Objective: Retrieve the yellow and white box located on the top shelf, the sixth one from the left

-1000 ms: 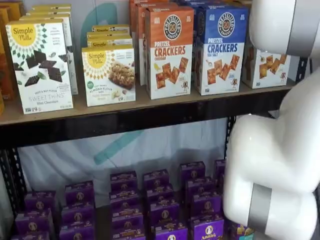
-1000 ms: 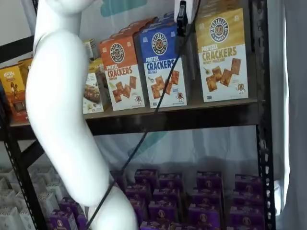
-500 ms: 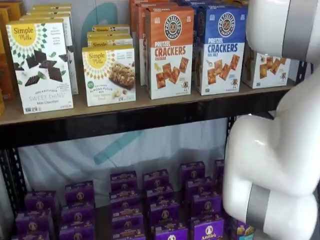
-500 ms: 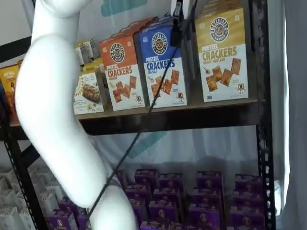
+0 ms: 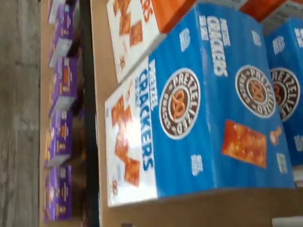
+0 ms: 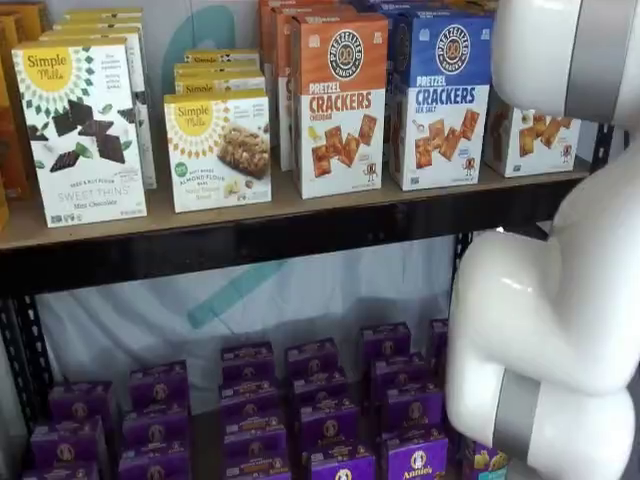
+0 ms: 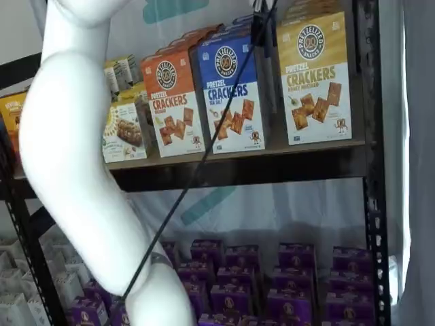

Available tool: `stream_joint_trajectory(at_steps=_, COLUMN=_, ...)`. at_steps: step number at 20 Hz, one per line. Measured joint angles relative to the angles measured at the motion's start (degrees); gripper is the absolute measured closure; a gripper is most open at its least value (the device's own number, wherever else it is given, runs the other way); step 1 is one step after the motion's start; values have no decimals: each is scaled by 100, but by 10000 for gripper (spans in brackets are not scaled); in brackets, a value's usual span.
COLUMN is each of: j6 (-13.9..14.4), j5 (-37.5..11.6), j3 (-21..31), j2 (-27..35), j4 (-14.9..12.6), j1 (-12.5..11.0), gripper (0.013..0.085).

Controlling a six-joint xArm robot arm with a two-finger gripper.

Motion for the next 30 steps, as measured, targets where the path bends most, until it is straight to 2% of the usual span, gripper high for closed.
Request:
stream_joint_trajectory(at_steps=2, j6=-21, j5=-60, j3=-211, j2=151, j4=-252, j1=122, gripper=130)
stream_joint_trajectory(at_steps=6, j6=10, j5=-37, j3=-657, j2=480, j4=-452, j1=226, gripper=130)
stream_joint_trajectory(at_steps=9, j6=1, j5=5, j3=-1006, j2=737, j4=-820, j1=387, gripper=130)
stream_joint_trajectory(at_steps=12, j6=33, j5=102, j3=-1255, j2=947, j4=-988, j1=472, gripper=130)
stream_joint_trajectory(at_steps=18, j6=24, j5=-97, j3=-1221, j2=1067, j4=-1222, j1=634, gripper=130)
stream_joint_trajectory(at_steps=25, j6=-13, j5=-461, j3=-1010, j2=1106, j4=-1312, j1=739, gripper=130)
stream_joint_trajectory(at_steps=30, j6=-25, j5=-645, j3=-884, j2=1108, j4=-1571, j1=877, gripper=130)
